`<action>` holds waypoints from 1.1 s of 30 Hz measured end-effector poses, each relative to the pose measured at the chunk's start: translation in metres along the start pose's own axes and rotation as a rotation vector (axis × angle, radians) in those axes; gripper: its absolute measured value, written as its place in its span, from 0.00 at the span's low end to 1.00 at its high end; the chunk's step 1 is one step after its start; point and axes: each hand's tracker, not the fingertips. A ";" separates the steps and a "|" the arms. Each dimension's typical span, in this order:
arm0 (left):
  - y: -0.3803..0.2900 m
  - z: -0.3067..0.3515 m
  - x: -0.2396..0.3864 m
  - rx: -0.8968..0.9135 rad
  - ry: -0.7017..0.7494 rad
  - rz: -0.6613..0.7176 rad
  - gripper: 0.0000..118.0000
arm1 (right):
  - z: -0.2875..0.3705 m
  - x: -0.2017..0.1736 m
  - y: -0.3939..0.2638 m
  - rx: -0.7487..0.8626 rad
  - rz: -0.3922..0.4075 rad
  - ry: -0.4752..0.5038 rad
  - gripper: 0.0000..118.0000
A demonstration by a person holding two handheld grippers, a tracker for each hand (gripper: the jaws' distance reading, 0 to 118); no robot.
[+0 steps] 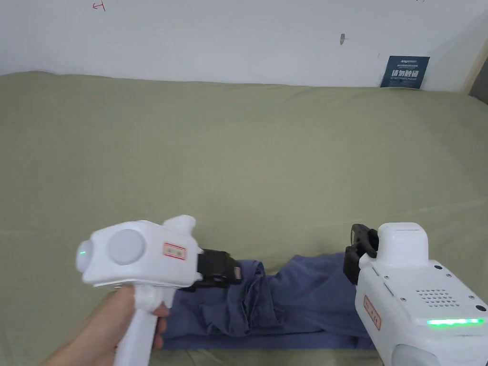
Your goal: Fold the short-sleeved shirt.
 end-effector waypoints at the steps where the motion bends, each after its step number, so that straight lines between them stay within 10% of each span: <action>1: -0.001 0.011 -0.011 0.028 -0.025 0.031 0.00 | 0.000 0.001 0.001 0.001 -0.009 0.004 0.00; 21: -0.021 -0.126 0.002 -0.159 -0.036 0.035 0.00 | -0.008 0.008 -0.014 -0.047 -0.018 -0.006 0.00; 33: -0.022 0.013 -0.041 -0.004 -0.128 0.091 0.00 | -0.004 0.005 -0.006 -0.004 -0.009 -0.013 0.00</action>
